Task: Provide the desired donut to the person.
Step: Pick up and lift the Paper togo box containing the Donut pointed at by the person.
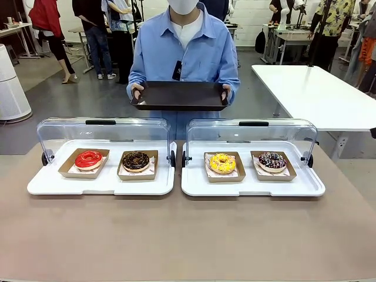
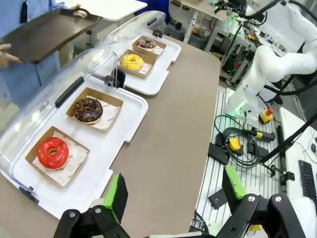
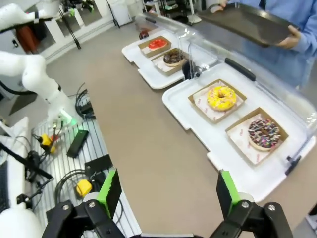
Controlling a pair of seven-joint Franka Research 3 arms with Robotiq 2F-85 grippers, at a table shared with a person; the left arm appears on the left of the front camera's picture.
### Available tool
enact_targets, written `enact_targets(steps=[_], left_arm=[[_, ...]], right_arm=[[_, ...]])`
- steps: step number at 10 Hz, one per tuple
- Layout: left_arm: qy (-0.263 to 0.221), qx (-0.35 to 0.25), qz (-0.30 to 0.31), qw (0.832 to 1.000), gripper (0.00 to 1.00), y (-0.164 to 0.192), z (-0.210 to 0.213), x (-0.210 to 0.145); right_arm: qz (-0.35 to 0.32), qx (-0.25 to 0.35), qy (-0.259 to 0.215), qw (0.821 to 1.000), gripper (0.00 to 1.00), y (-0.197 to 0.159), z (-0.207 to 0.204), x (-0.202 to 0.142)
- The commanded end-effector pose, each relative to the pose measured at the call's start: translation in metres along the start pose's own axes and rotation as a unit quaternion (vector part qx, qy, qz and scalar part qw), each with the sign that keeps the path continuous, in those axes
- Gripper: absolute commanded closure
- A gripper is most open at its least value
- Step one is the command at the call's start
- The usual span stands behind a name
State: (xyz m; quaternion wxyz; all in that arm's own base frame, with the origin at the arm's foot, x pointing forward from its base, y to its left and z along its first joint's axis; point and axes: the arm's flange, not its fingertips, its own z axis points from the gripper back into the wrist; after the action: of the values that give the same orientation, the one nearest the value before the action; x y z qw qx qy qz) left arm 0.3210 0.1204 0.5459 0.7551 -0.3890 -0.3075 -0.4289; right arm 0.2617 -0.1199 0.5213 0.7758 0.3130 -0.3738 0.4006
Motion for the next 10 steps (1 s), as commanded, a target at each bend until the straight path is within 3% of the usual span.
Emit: enact_targets(steps=[1,6,10], left_arm=[[-0.01,0.009,-0.021,1.0,0.0,0.003,0.006,-0.001],[0.032,0.077,-0.028,0.996,0.0,-0.001,0.007,0.005],[0.032,0.105,-0.031,0.994,0.0,-0.008,0.011,0.01]], right_arm=[[0.021,-0.01,-0.003,1.0,0.0,-0.013,0.016,-0.008],[0.042,-0.063,-0.006,0.997,0.0,-0.01,0.054,0.003],[0.043,-0.072,-0.008,0.996,0.0,-0.01,0.06,0.004]])
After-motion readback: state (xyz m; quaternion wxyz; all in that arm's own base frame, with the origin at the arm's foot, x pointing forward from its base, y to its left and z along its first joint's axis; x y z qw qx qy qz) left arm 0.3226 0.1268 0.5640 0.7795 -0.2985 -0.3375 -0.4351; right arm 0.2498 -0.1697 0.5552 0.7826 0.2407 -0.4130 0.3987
